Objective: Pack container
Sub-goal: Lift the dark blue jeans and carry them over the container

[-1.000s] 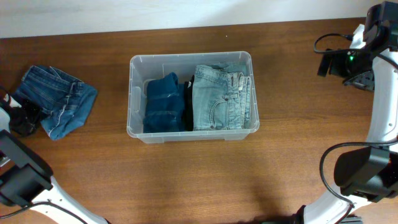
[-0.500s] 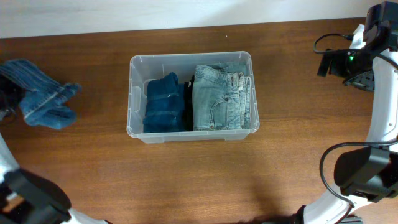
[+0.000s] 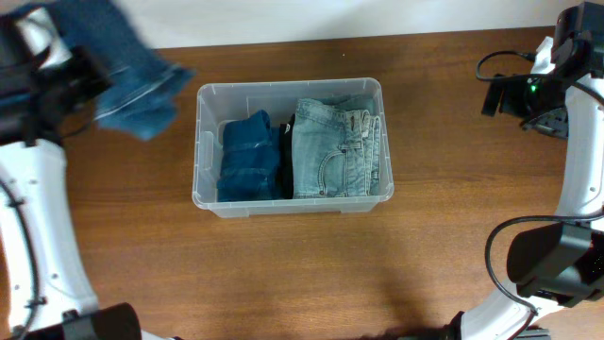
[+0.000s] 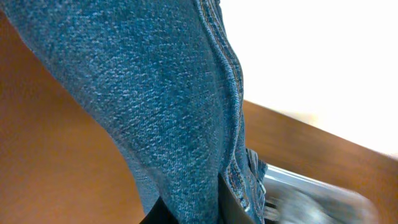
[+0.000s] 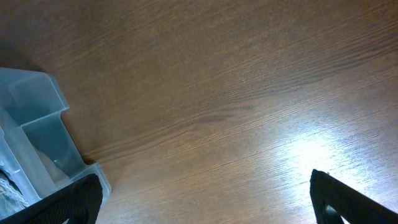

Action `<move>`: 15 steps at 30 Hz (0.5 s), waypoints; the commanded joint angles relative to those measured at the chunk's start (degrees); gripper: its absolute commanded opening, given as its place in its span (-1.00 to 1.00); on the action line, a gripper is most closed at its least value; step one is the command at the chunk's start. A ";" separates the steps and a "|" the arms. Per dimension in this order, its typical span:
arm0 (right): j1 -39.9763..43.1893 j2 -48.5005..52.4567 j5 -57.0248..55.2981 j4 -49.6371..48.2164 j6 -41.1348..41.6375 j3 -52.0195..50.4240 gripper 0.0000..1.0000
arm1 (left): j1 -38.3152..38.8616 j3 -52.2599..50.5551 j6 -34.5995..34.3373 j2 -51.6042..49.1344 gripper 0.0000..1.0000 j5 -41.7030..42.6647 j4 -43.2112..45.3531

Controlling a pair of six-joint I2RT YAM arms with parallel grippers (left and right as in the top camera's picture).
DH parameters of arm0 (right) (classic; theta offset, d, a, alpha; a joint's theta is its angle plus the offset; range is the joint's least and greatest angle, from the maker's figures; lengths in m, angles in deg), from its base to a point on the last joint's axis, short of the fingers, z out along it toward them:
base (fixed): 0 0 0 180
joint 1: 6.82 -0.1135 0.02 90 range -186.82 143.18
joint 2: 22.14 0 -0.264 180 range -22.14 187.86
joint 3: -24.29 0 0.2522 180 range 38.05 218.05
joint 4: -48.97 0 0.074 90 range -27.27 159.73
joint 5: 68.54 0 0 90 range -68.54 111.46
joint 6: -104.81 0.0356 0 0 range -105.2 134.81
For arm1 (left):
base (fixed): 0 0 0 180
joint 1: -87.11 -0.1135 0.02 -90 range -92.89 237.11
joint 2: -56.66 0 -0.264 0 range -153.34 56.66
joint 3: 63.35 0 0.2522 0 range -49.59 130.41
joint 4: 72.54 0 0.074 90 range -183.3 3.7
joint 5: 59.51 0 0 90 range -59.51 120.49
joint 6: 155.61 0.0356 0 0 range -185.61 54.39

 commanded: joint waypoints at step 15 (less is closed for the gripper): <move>0.04 -0.46 -0.50 0.13 0.02 0.31 0.97 | 27.61 5.70 -0.81 0.81 -0.99 9.35 2.10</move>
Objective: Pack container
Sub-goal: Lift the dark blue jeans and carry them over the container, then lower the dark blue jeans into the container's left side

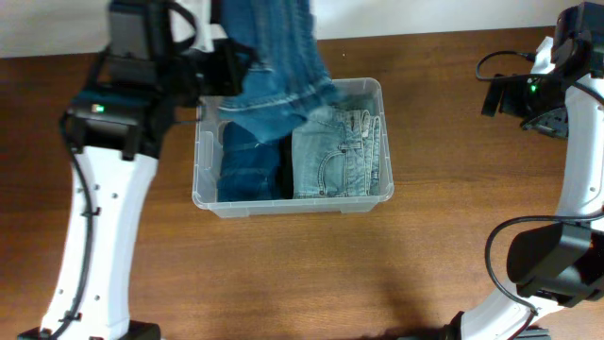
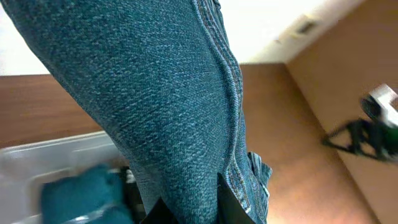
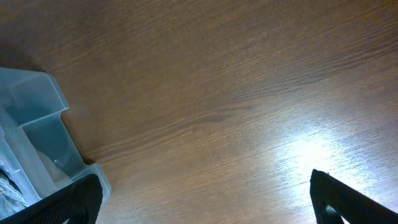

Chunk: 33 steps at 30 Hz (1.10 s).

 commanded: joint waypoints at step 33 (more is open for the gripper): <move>0.04 -0.46 -0.50 0.13 0.02 0.31 0.97 | 6.69 -6.19 -3.52 -9.44 -0.99 -20.90 -12.50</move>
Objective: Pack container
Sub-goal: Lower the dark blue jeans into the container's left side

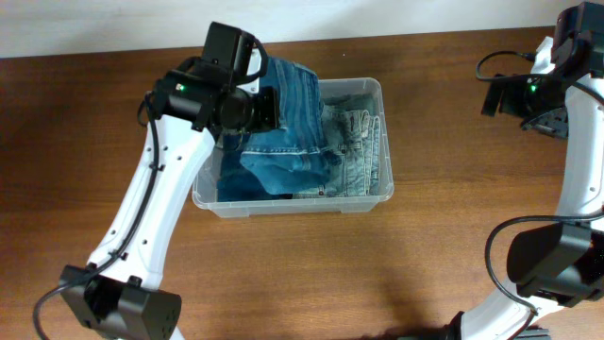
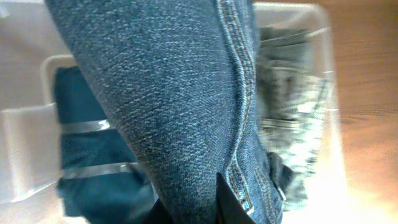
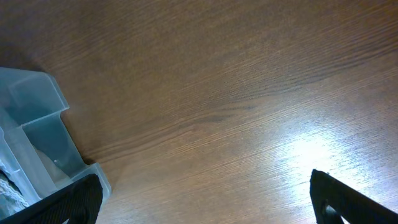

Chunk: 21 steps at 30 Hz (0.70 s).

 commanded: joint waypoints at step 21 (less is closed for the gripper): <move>0.04 -0.46 -0.50 0.13 0.00 0.31 0.97 | -2.43 -8.98 3.37 -1.64 -0.99 -19.32 0.46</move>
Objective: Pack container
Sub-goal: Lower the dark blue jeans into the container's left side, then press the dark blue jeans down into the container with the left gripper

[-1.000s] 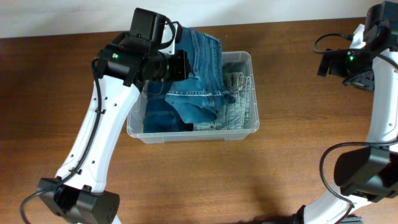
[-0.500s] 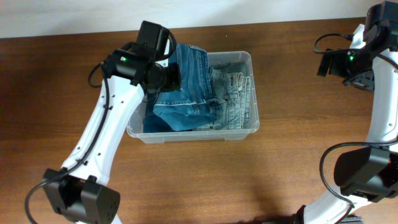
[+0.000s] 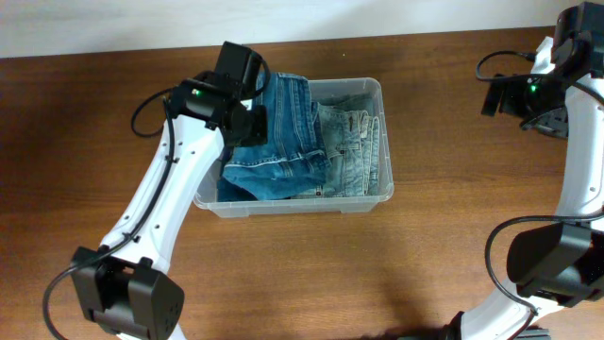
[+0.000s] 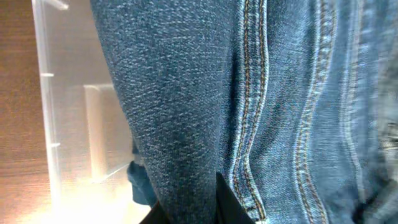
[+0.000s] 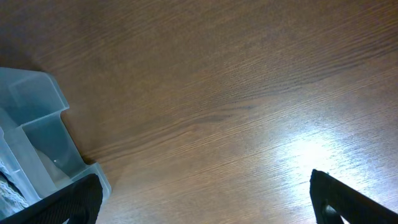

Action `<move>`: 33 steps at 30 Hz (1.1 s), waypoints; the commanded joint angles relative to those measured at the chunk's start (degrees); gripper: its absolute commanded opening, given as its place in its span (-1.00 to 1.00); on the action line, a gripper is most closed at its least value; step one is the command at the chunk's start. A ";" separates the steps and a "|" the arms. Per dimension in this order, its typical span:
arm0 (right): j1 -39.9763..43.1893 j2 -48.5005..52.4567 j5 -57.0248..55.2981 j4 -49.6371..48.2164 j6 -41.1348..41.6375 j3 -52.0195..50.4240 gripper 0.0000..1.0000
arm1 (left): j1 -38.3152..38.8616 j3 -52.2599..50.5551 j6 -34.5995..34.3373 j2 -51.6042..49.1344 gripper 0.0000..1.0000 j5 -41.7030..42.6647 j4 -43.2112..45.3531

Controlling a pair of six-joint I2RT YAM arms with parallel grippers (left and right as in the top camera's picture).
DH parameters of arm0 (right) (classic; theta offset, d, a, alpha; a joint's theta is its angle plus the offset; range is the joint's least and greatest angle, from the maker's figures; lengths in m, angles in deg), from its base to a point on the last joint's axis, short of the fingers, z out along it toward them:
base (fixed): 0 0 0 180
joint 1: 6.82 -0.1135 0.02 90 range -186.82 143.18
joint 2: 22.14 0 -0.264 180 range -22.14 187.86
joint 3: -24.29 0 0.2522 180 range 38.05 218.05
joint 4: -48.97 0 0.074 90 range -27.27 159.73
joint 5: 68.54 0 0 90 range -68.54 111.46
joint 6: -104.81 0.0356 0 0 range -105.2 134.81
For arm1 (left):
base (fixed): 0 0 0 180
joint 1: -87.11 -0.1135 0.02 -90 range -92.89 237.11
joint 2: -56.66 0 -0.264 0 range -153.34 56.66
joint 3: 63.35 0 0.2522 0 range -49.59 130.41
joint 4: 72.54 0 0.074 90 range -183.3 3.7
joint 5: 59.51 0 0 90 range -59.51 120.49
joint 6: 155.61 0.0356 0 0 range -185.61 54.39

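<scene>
A clear plastic container (image 3: 381,142) stands mid-table, holding folded light-wash jeans (image 3: 357,142) on its right side. Mid-blue jeans (image 3: 283,132) lie spread over the container's left half, covering most of a darker folded pair (image 3: 225,179). My left gripper (image 3: 247,118) reaches down into the container's back left and is shut on the mid-blue jeans (image 4: 186,112), which fill the left wrist view. At the far right edge my right gripper (image 5: 202,199) hangs high over bare table, open and holding nothing.
The container's corner (image 5: 37,124) shows at the left of the right wrist view. Brown wooden table (image 3: 283,274) surrounds the container. A pale wall runs along the table's back edge.
My left gripper has gone lower into the container's back left. The mid-blue jeans, then bunched above the dark pair, now lie flatter across the left half. The right arm has not moved.
My left gripper first held the mid-blue jeans up at the table's far left. It then held them above the container's back edge, then draped into the left half. Now they rest spread in the container, still gripped. The right gripper stayed open at the far right throughout.
</scene>
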 commanded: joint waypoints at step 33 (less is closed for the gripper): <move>0.04 -0.46 -0.50 0.13 0.00 0.31 0.97 | -6.73 1.81 6.97 0.31 0.45 -4.50 3.67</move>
